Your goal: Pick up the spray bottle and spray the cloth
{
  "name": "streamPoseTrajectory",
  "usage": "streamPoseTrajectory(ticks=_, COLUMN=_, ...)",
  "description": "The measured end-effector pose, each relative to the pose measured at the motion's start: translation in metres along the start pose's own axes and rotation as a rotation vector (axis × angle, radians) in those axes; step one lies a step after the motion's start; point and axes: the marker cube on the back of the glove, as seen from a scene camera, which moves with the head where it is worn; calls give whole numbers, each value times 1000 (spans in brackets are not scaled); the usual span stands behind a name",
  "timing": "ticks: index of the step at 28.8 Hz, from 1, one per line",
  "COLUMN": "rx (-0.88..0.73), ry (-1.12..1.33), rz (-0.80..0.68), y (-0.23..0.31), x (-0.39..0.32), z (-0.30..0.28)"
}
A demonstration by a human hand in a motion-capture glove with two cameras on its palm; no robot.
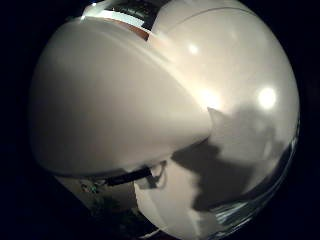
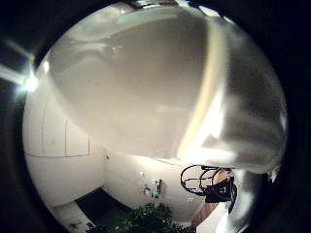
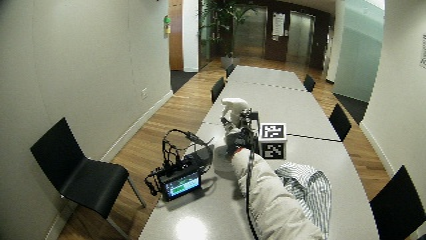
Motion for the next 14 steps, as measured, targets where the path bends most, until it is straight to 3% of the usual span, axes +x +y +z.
streamPoseTrajectory(ticks=10, rx=-404, ry=39, rz=79, y=19, x=-6, z=18)
streamPoseTrajectory(ticks=14, rx=-526, ry=45, rz=14, y=44, x=-34, z=-9)
